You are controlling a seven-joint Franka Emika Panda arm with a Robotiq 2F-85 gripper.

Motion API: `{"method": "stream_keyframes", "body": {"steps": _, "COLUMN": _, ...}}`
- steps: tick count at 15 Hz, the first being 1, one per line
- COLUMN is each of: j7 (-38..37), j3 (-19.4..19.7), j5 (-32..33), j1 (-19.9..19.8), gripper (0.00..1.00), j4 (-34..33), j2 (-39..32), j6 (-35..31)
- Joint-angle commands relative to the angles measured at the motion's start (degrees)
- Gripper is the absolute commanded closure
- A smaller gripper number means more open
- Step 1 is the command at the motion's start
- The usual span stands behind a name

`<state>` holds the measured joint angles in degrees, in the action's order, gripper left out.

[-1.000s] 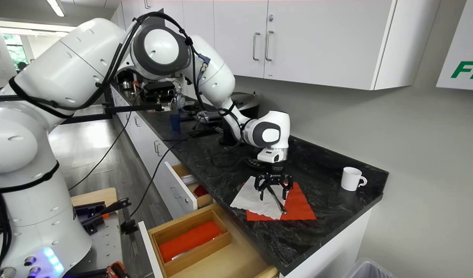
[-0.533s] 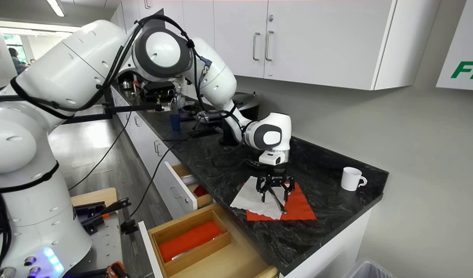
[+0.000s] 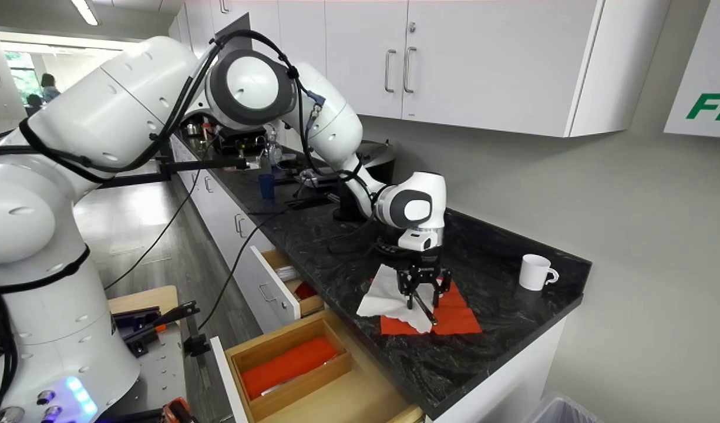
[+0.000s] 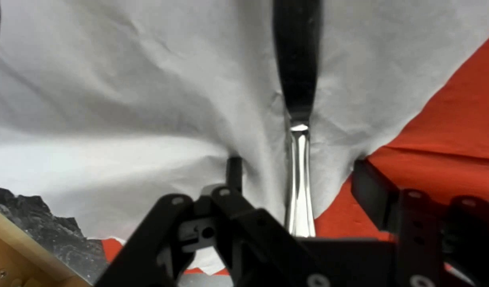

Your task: Put the fork and knife inside the box in the drawer

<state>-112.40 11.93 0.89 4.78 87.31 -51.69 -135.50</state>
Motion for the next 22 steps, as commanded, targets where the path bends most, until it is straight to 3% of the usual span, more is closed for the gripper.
{"method": "stream_keyframes", "body": {"steps": 1, "j7": 1.1, "j3": -0.7, "j5": -0.7, "j1": -1.1, "gripper": 0.59, "j4": -1.3, "j2": -0.9, "j6": -0.6}}
{"method": "stream_keyframes", "body": {"steps": 2, "j7": 1.0, "j3": -0.7, "j5": -0.7, "j1": -1.1, "gripper": 0.15, "j4": -1.5, "j2": -0.9, "j6": -0.5}}
{"method": "stream_keyframes", "body": {"steps": 4, "j7": 1.0, "j3": -0.7, "j5": -0.7, "j1": -1.1, "gripper": 0.19, "j4": -1.5, "j2": -0.9, "j6": -0.5}}
{"method": "stream_keyframes", "body": {"steps": 7, "j7": 1.0, "j3": -0.6, "j5": -0.7, "j1": -1.1, "gripper": 0.03, "j4": -1.5, "j2": -1.1, "j6": -0.5}}
{"method": "stream_keyframes", "body": {"steps": 9, "j7": 1.0, "j3": -0.7, "j5": -0.7, "j1": -1.1, "gripper": 0.00, "j4": -1.5, "j2": -1.2, "j6": -0.5}}
{"method": "stream_keyframes", "body": {"steps": 22, "j7": 0.1, "j3": -0.2, "j5": -0.7, "j1": -1.0, "gripper": 0.00, "j4": -4.4, "j2": -1.9, "j6": 0.2}}
